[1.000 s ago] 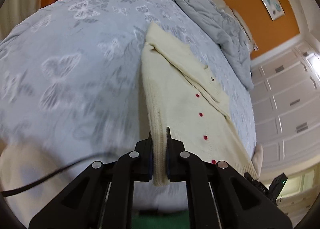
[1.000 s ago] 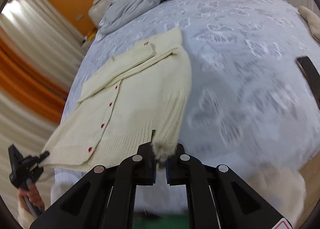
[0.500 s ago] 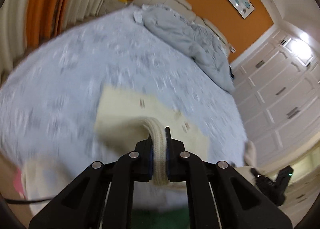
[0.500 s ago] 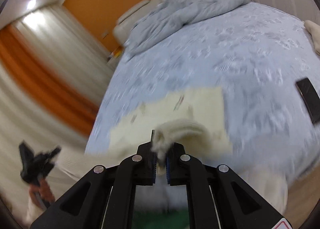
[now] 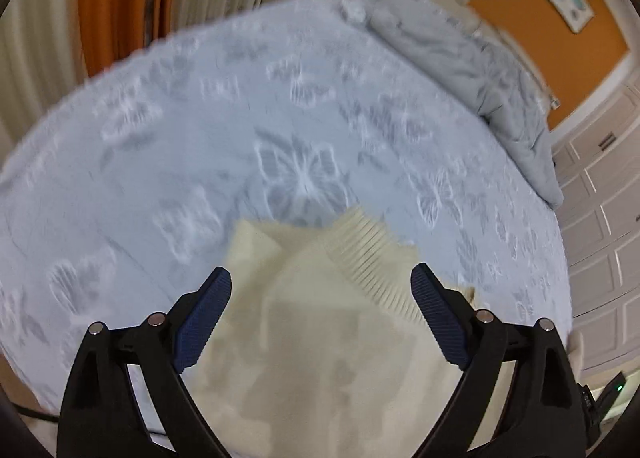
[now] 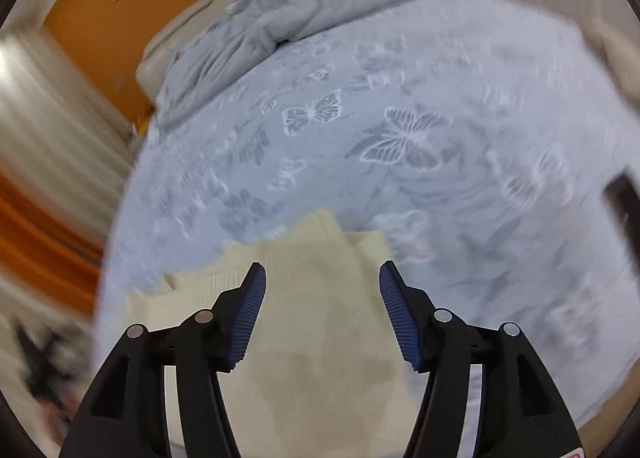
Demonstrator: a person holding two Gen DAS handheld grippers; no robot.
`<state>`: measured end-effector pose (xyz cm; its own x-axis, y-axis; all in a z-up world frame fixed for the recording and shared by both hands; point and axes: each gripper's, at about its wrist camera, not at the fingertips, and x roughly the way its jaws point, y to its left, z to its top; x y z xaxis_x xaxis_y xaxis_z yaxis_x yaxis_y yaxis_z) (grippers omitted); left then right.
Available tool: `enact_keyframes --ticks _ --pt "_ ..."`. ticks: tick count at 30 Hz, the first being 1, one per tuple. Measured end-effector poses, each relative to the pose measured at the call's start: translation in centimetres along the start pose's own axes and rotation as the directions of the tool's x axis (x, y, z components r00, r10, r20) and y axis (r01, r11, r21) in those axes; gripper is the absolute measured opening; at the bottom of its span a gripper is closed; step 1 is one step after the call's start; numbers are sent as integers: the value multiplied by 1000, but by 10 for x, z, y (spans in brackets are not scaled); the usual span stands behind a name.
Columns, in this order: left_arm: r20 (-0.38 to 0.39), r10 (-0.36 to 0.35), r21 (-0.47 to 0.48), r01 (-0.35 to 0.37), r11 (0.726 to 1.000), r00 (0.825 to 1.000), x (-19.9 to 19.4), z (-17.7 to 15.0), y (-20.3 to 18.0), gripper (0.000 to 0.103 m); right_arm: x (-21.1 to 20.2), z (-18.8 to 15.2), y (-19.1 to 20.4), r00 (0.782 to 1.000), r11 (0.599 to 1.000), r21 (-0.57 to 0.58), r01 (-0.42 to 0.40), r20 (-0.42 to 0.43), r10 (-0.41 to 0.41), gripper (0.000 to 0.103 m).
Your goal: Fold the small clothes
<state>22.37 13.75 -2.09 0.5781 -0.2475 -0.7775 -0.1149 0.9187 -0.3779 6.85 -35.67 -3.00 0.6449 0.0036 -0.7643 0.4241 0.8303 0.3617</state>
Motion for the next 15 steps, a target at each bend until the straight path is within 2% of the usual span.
enact_keyframes --ticks 2,4,7,8,9,10,11,12,14,15 --pt "-26 26 49 -25 999 999 9 0 0 89 14 -7 -2 998 998 -51 37 -46 -39 59" --pt "-87 35 52 -31 998 996 32 -2 0 89 36 -12 -3 994 997 -54 56 -95 -61 59" --pt "-133 83 47 -77 996 988 66 -5 -1 88 77 -11 1 983 996 -54 76 -162 -84 59" --pt "-142 101 48 -95 994 985 73 -8 -2 80 86 -12 3 979 994 -59 91 -178 -100 59" --pt "-160 100 57 -92 994 982 82 -10 -2 69 94 -14 6 973 992 -68 104 -200 -115 42" --pt "-189 91 81 -77 994 978 90 -13 -4 34 106 -16 8 965 992 -79 102 -235 -118 20" --pt "-225 108 113 -84 990 968 97 -15 -7 9 107 -18 10 961 992 -82 96 -253 -114 10" --pt "-232 113 137 -83 987 966 97 -15 -10 9 101 -17 14 967 993 -78 88 -232 -104 9" --pt "-181 73 154 -45 987 981 79 -10 -17 8 59 -8 21 995 998 -54 11 -101 -16 9" --pt "-158 71 170 -44 984 985 68 -6 -21 8 47 -6 20 998 999 -42 -3 -70 0 9"
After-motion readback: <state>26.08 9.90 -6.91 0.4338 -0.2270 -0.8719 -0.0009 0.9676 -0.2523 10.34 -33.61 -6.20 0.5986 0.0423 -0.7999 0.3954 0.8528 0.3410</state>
